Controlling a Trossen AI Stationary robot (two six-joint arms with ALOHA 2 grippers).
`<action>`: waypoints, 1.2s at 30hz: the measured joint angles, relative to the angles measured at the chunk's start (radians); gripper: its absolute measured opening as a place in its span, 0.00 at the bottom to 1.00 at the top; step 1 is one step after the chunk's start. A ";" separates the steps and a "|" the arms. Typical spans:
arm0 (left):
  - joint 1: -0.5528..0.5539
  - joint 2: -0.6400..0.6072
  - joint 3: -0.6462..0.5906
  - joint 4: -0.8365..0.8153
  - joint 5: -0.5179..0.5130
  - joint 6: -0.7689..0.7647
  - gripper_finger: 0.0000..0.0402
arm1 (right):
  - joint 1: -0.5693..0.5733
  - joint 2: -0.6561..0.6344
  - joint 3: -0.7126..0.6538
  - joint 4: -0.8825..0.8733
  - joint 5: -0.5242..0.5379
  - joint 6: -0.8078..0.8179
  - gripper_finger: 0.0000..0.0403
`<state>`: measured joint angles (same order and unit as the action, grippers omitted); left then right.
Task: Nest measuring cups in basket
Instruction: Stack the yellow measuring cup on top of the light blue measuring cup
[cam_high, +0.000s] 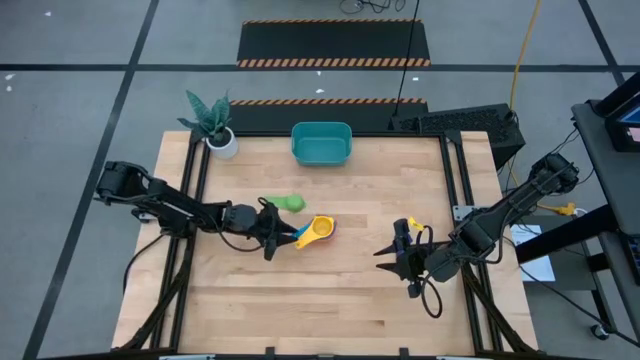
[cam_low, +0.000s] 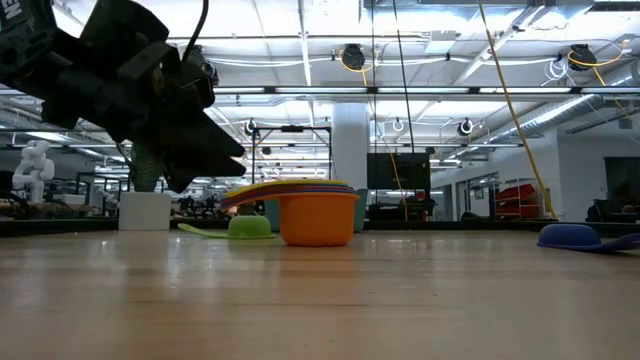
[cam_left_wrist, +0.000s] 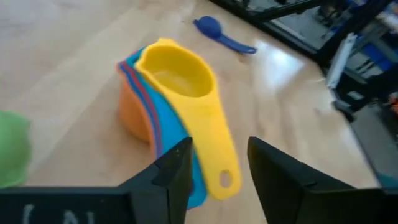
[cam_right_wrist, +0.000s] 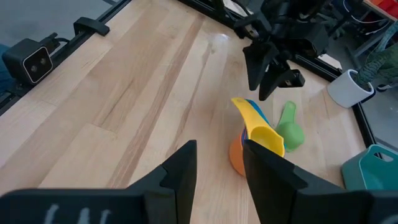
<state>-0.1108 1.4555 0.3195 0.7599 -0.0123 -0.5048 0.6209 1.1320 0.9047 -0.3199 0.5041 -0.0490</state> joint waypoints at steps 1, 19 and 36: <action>0.000 0.000 0.000 -0.008 -0.014 0.008 0.41 | 0.000 0.000 0.000 0.000 0.000 0.000 0.31; -0.263 -0.002 0.127 -0.085 -0.541 0.400 0.80 | 0.000 0.000 0.000 -0.002 0.000 0.003 0.31; -0.288 0.019 0.277 -0.497 -0.680 0.128 0.99 | 0.000 0.000 0.000 0.000 -0.002 0.010 0.31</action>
<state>-0.3985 1.4749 0.5964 0.2627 -0.6921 -0.3766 0.6205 1.1320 0.9047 -0.3199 0.5018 -0.0391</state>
